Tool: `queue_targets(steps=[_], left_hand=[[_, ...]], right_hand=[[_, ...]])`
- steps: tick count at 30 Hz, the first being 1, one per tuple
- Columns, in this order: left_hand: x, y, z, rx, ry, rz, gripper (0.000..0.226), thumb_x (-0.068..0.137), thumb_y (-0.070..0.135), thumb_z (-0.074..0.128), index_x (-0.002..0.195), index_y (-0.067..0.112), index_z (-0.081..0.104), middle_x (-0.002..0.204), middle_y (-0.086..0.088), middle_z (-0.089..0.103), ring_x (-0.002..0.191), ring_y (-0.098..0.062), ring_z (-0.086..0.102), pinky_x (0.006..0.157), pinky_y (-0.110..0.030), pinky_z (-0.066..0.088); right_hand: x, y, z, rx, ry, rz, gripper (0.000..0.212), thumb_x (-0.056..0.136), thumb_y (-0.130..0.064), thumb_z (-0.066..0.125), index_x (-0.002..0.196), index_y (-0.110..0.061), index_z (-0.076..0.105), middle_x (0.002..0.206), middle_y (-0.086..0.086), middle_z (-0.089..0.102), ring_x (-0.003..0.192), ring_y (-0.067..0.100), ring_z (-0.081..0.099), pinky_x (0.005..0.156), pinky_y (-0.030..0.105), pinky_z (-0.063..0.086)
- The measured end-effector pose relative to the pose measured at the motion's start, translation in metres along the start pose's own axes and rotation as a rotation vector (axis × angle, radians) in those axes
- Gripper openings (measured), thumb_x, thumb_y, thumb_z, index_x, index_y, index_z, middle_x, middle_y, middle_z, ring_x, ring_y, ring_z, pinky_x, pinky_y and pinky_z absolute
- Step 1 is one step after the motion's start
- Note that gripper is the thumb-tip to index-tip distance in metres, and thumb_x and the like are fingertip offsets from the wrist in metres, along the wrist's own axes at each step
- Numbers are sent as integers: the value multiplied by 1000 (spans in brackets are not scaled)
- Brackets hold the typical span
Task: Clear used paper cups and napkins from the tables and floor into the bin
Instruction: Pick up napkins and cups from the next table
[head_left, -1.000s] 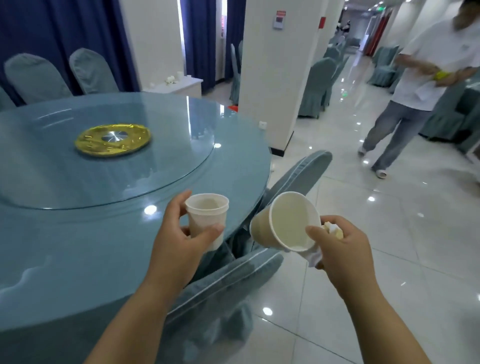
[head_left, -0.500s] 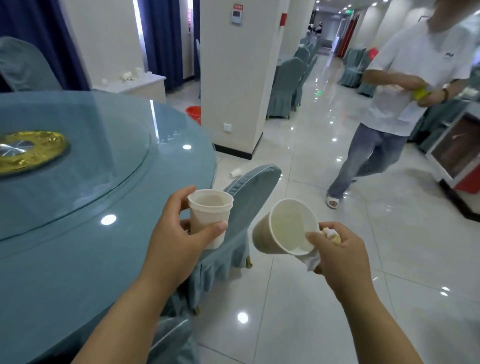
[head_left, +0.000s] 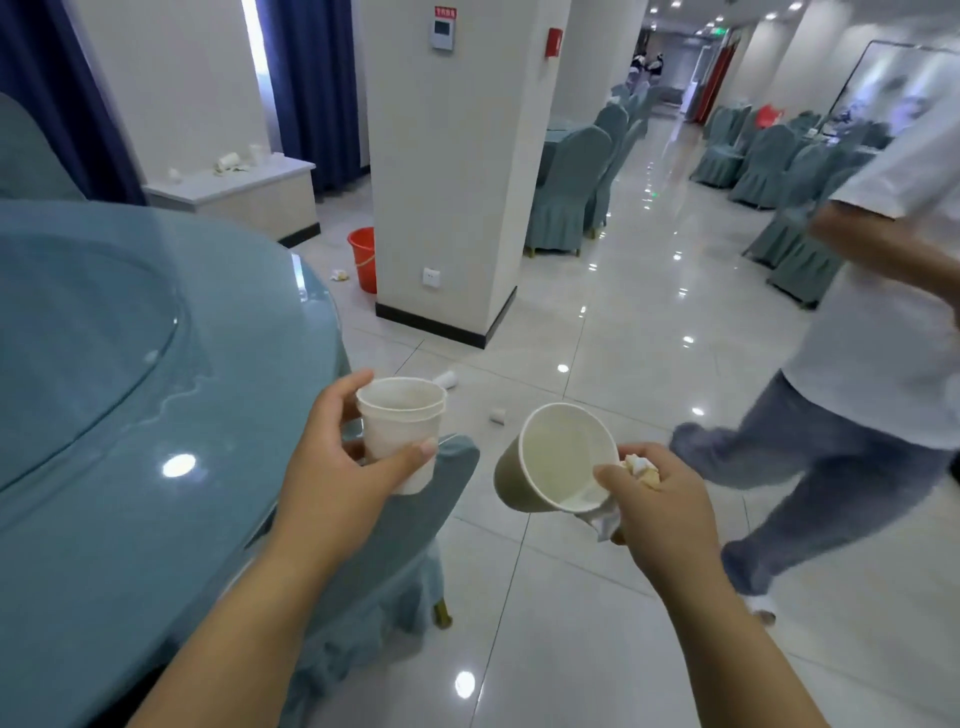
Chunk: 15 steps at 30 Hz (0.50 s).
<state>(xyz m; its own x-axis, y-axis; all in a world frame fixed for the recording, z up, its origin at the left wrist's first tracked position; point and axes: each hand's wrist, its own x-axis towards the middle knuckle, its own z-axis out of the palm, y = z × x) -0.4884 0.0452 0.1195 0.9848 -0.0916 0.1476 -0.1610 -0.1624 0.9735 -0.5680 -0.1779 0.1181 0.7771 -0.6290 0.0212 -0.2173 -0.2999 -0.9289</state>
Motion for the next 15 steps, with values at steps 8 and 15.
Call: queue_targets(steps=[8, 15], left_hand=[[98, -10, 137, 17, 136, -89, 72, 72, 21, 79, 131, 39, 41, 120, 13, 49, 109, -12, 51, 85, -32, 48], [199, -39, 202, -10, 259, -160, 67, 69, 18, 81, 117, 47, 45, 117, 15, 55, 104, -11, 58, 77, -26, 49]], right_hand=[[196, 26, -42, -55, -177, -11, 10, 78, -12, 64, 77, -22, 64, 76, 3, 65, 72, 25, 62, 61, 47, 55], [351, 41, -24, -65, -285, -19, 8, 79, -12, 64, 79, -19, 64, 79, 1, 64, 73, 21, 59, 60, 37, 52]])
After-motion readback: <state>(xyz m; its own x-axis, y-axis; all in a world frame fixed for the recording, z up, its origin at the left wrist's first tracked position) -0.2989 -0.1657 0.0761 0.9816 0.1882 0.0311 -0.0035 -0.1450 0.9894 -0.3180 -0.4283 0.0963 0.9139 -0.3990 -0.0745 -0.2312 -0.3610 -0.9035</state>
